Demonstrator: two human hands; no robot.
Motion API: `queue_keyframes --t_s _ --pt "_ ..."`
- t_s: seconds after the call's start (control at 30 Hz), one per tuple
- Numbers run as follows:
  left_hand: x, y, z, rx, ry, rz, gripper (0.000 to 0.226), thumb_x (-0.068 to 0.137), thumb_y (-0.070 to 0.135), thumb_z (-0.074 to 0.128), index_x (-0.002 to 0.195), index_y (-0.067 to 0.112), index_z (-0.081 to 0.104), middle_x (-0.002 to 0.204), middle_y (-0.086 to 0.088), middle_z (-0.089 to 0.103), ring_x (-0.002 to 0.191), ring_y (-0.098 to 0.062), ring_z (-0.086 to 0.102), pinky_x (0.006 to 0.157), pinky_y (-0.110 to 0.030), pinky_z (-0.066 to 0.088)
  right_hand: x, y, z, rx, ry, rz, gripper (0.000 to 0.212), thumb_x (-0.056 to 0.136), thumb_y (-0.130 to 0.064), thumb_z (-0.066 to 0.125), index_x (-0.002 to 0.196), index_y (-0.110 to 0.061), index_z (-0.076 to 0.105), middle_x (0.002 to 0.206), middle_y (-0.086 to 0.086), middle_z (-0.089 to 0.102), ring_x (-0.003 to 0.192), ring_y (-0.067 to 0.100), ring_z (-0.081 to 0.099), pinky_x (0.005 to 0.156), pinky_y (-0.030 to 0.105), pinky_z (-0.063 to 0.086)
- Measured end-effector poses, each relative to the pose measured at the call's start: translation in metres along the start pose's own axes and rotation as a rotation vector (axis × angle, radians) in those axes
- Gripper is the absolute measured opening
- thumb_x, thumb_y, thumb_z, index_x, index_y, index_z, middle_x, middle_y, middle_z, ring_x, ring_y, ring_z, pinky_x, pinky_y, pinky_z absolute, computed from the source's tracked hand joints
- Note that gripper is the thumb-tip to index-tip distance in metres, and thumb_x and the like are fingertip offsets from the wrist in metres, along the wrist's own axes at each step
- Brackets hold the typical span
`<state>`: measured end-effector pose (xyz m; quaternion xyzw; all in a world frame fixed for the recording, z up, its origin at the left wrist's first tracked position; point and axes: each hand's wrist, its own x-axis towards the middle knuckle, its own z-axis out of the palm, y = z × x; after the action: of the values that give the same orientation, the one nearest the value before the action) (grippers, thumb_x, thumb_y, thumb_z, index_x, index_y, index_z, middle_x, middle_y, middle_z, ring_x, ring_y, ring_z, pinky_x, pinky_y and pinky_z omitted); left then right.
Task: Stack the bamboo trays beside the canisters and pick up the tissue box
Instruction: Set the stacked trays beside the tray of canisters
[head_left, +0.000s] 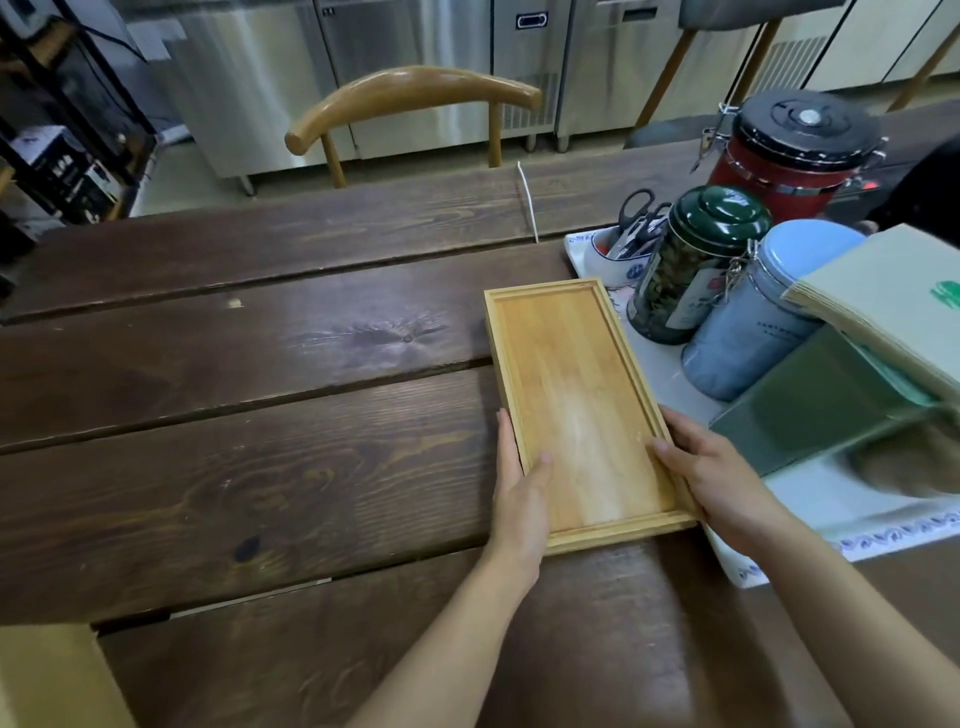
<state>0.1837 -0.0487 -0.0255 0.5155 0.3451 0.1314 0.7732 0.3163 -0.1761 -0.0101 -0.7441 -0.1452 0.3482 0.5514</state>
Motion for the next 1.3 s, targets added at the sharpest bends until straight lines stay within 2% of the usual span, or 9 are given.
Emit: queue_keyframes --t_s 0.13,0.27,0.4,0.5,0.57,0.7,0.8,1.03,1.3 --pt "-0.008 0.006 -0.012 0.091 -0.019 0.117 0.058 0.087 0.038 0.057 0.134 0.051 0.026 0.139 0.024 0.034 0.113 0.015 0.042 0.092 -0.018 0.037 -0.01 -0.001 -0.003 -0.161 0.004 -0.063 0.06 0.081 -0.041 0.061 0.136 -0.04 0.037 0.134 -0.025 0.041 0.118 -0.005 0.041 0.097 0.022 0.03" --pt "-0.027 -0.008 -0.035 0.592 -0.173 0.276 0.053 0.068 0.053 0.068 0.109 0.058 0.036 0.153 0.019 0.015 0.138 0.005 0.018 0.111 -0.028 0.024 -0.03 0.001 -0.017 -0.482 -0.177 -0.215 0.058 0.061 -0.056 0.068 0.115 -0.057 0.046 0.126 -0.04 0.033 0.126 -0.005 0.032 0.1 0.022 0.03" --pt "-0.04 -0.024 -0.047 0.882 -0.215 0.372 0.036 0.075 0.039 0.069 0.087 0.054 0.039 0.143 0.034 -0.004 0.123 0.031 -0.005 0.092 0.007 0.007 -0.04 0.014 -0.027 -0.684 -0.234 -0.252 0.042 0.067 -0.032 0.079 0.093 -0.049 0.052 0.136 -0.012 0.029 0.121 0.006 0.038 0.097 0.025 0.038" --pt "-0.039 -0.025 -0.044 0.865 -0.151 0.405 0.039 0.08 0.023 0.069 0.08 0.048 0.039 0.149 0.017 0.009 0.136 0.008 0.006 0.092 0.009 0.009 -0.039 0.02 -0.028 -0.791 -0.163 -0.329 0.034 0.072 -0.014 0.076 0.087 -0.035 0.054 0.131 -0.004 0.04 0.101 0.016 0.051 0.081 0.013 0.035" --pt "-0.039 -0.024 -0.041 0.834 -0.124 0.414 0.039 0.081 0.019 0.068 0.078 0.045 0.039 0.148 0.011 0.014 0.138 -0.002 0.01 0.097 0.004 0.014 -0.039 0.021 -0.026 -0.788 -0.127 -0.378 0.029 0.073 -0.007 0.074 0.087 -0.022 0.055 0.121 0.001 0.05 0.099 0.024 0.053 0.077 0.021 0.039" --pt "-0.043 -0.025 -0.036 0.795 -0.072 0.407 0.041 0.079 0.018 0.07 0.078 0.045 0.04 0.151 -0.003 0.025 0.135 -0.001 0.015 0.104 -0.023 0.031 -0.042 0.023 -0.026 -0.74 -0.11 -0.388 0.037 0.073 -0.01 0.074 0.078 -0.033 0.045 0.086 -0.003 0.059 0.078 0.018 0.054 0.071 0.035 0.047" --pt "-0.044 -0.029 -0.034 0.786 -0.043 0.417 0.041 0.079 0.018 0.07 0.078 0.046 0.041 0.15 -0.008 0.031 0.134 0.003 0.015 0.103 -0.024 0.032 -0.042 0.023 -0.026 -0.765 -0.1 -0.333 0.044 0.076 -0.015 0.073 0.074 -0.041 0.037 0.09 0.004 0.066 0.081 0.025 0.059 0.075 0.04 0.05" --pt "-0.043 -0.029 -0.033 0.785 -0.021 0.426 0.041 0.079 0.016 0.069 0.078 0.045 0.04 0.144 0.009 0.021 0.132 -0.004 0.02 0.107 -0.029 0.032 -0.039 0.025 -0.026 -0.775 -0.09 -0.33 0.045 0.078 -0.014 0.07 0.073 -0.043 0.036 0.086 0.001 0.066 0.068 0.01 0.053 0.066 0.016 0.041" --pt "-0.042 -0.032 -0.035 0.843 -0.031 0.437 0.033 0.081 0.009 0.067 0.085 0.034 0.046 0.151 -0.007 0.027 0.132 -0.008 0.025 0.103 -0.024 0.034 -0.037 0.031 -0.026 -0.776 -0.069 -0.342 0.048 0.078 -0.01 0.068 0.074 -0.046 0.037 0.079 -0.007 0.062 0.074 -0.003 0.052 0.066 0.007 0.039"
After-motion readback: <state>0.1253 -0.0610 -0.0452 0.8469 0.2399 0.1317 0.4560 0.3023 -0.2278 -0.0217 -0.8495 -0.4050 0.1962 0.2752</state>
